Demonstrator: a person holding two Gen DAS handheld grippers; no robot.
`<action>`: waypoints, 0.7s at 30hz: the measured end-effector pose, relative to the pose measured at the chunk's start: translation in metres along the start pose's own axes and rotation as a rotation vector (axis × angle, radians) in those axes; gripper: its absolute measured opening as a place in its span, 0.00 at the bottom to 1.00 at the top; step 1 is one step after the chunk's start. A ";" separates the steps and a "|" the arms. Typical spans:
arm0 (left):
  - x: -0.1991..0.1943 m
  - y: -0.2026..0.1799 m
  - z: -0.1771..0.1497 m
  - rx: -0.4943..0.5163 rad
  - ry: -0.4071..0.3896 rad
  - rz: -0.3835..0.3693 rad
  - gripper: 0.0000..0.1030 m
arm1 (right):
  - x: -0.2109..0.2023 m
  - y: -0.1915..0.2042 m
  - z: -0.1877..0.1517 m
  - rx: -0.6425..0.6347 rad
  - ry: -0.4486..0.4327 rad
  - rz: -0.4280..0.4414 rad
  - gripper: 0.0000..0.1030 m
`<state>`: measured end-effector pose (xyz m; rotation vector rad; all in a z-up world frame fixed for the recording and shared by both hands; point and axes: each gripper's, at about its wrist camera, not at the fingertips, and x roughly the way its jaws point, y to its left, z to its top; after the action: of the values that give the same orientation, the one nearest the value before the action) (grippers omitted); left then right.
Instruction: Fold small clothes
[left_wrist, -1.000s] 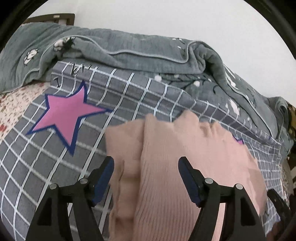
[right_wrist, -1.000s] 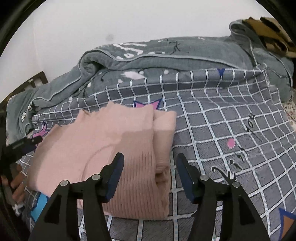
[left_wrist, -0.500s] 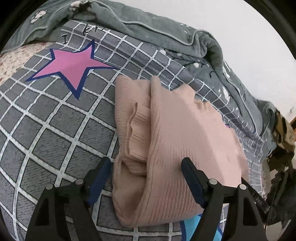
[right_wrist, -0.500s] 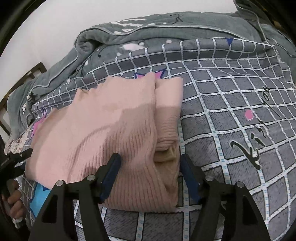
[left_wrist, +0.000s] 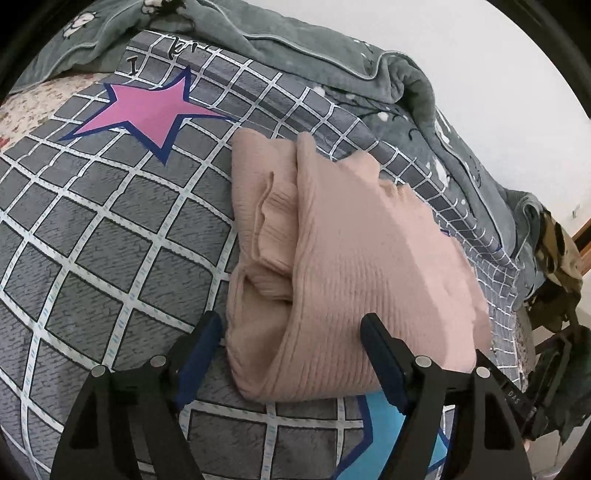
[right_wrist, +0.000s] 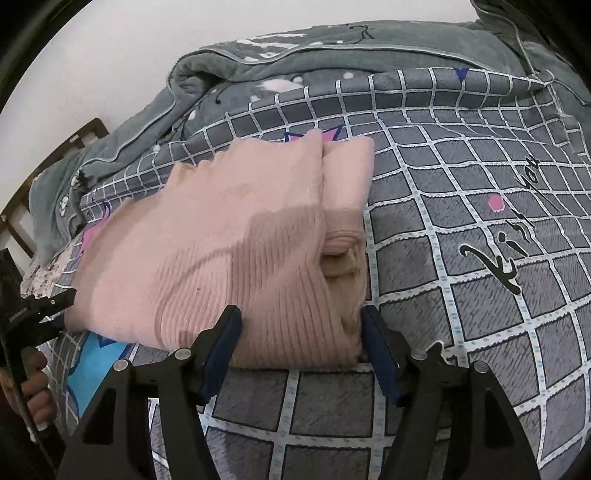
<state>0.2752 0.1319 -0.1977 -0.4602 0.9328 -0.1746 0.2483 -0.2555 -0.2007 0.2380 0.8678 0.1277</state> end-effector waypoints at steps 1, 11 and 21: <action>0.000 -0.001 -0.001 0.007 -0.004 0.016 0.61 | 0.001 0.001 0.001 -0.008 0.001 -0.002 0.58; -0.008 0.024 -0.006 -0.145 0.008 -0.142 0.14 | -0.011 -0.017 0.000 0.129 -0.015 0.153 0.15; -0.046 0.008 -0.043 -0.094 0.010 -0.112 0.13 | -0.061 -0.017 -0.027 0.119 -0.031 0.140 0.14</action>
<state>0.2129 0.1409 -0.1895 -0.5996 0.9279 -0.2349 0.1889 -0.2801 -0.1768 0.4109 0.8282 0.2026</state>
